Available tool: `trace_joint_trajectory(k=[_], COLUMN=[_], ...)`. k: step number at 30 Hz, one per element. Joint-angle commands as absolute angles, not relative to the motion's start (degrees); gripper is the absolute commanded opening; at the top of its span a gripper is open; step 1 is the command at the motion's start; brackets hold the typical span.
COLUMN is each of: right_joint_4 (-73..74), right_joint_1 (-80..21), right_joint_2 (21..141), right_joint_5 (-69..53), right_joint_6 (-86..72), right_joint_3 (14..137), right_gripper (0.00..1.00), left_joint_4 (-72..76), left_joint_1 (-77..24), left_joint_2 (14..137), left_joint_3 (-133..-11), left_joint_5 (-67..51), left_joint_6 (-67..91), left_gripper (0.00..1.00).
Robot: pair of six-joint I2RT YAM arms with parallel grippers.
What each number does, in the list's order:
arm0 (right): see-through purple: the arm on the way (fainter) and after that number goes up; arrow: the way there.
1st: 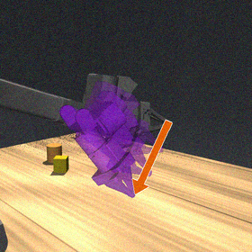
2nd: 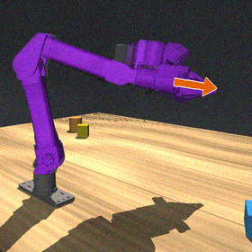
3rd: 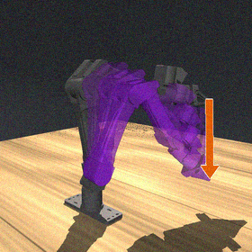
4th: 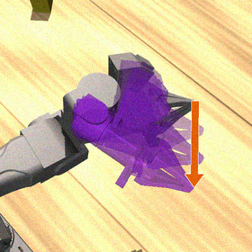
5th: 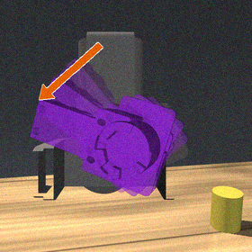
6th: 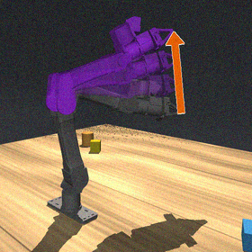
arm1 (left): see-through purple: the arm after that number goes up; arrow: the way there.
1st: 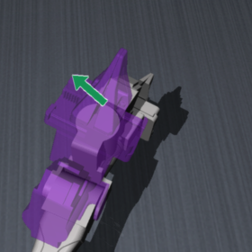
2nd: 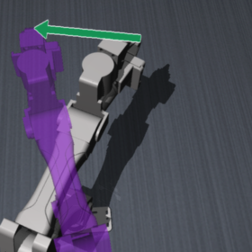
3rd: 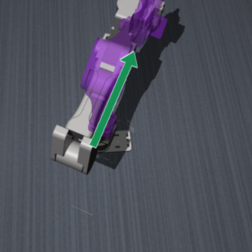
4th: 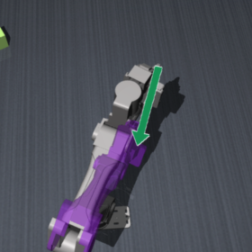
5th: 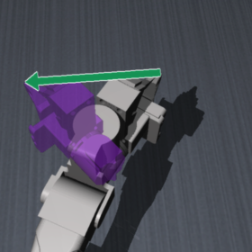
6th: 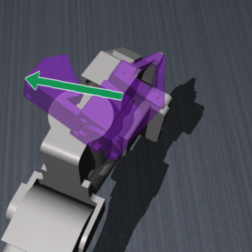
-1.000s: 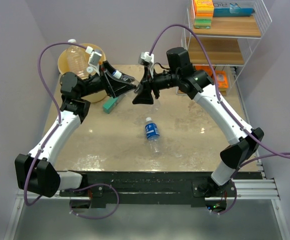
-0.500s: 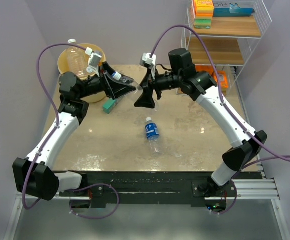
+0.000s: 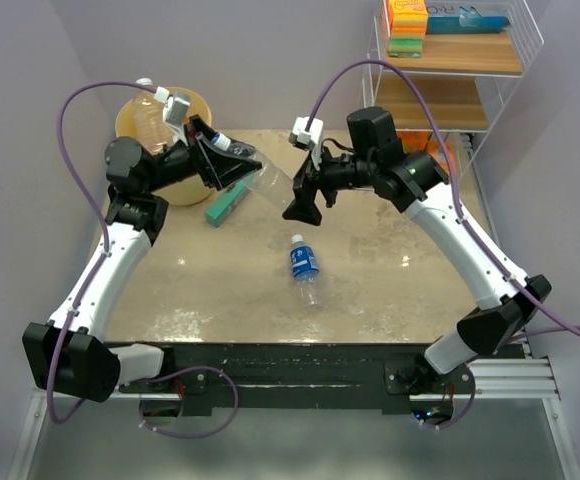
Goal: Put the plastic bottles in the bin
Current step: Pick up the plastic bottle at the center of the board, then place the plastic bottle in the trash bin.
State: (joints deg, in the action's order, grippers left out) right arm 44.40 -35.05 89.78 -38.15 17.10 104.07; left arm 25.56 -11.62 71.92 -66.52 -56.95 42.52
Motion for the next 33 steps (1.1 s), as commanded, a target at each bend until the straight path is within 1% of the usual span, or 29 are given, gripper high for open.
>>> trace_joint_trajectory(k=[1,9,13,17,23,27,33], right_joint_4=[44.13,42.63,41.40,41.40,40.26,39.82,39.20], right_joint_1=[-35.33,-35.33,-35.25,-35.24,-35.24,-35.24,-34.89], right_joint_2=[84.91,79.90,77.35,76.46,74.88,74.01,73.13], right_joint_5=[-32.44,-24.97,-18.92,-15.39,-13.01,-10.82,-9.93], right_joint_6=[19.60,21.00,21.80,21.62,21.45,21.53,20.74], right_joint_3=[100.91,96.25,93.44,92.29,89.48,88.24,86.66], right_gripper=[0.99,0.99,0.99,0.99,0.99,0.99,0.99], left_joint_4=[24.88,22.59,21.45,14.53,6.97,2.73,-2.28], left_joint_1=[-10.20,-5.98,-3.26,-2.20,-2.11,-2.02,-1.76], left_joint_2=[70.58,71.02,71.54,72.68,73.91,75.06,78.83], left_joint_3=[-70.84,-74.09,-76.46,-82.42,-88.40,-92.19,-97.73], left_joint_5=[-55.37,-53.62,-52.56,-49.75,-42.73,-35.01,-27.00], left_joint_6=[41.05,37.71,36.39,31.31,25.68,21.80,16.09], left_gripper=[0.00,0.00,0.00,0.00,0.00,0.00,0.00])
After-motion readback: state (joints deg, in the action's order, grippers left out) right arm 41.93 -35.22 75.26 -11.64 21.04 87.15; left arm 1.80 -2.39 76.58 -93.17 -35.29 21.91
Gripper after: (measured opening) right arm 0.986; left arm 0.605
